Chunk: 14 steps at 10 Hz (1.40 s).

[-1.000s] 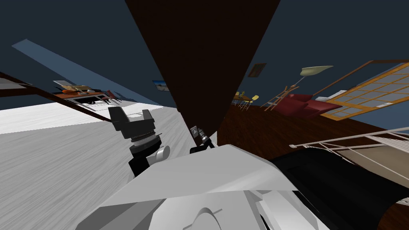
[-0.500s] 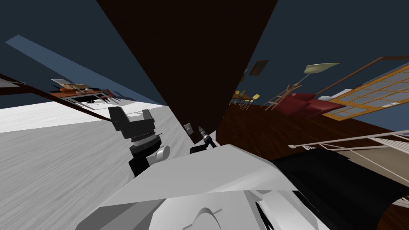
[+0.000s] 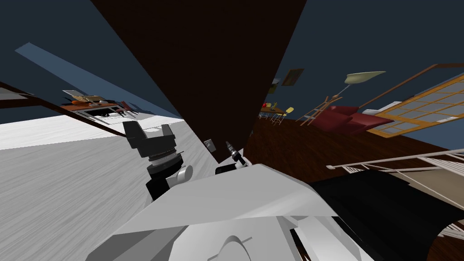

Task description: Push the door open

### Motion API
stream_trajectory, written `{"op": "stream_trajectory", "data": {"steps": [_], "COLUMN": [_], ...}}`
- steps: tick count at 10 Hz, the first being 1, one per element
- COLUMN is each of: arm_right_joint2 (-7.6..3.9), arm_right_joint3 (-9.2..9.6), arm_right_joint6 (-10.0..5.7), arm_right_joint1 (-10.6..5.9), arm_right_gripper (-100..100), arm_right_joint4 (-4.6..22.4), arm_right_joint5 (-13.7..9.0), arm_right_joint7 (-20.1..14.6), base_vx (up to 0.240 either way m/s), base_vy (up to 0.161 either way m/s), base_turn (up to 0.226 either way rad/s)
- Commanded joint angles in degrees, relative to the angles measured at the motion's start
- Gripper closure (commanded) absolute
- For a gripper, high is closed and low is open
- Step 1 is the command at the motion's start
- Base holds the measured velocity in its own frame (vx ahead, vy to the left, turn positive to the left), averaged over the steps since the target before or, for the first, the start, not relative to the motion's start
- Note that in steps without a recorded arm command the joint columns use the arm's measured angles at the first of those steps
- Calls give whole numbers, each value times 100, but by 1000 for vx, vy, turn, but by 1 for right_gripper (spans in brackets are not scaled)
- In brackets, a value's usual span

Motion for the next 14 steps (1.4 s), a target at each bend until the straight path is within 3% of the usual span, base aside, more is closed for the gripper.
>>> {"op": "stream_trajectory", "data": {"steps": [1,8,14], "arm_right_joint2": [-19,-62,43], "arm_right_joint3": [-44,-257,-458], "arm_right_joint6": [-25,-85,-142], "arm_right_joint1": [-164,-958,-1704], "arm_right_gripper": [-100,-100,-100], "arm_right_joint4": [171,906,1597], "arm_right_joint5": [-79,-460,-817], "arm_right_joint7": [15,55,91], "base_vx": [-31,-49,-81], "base_vy": [-105,-96,-57], "base_turn": [15,18,22]}}
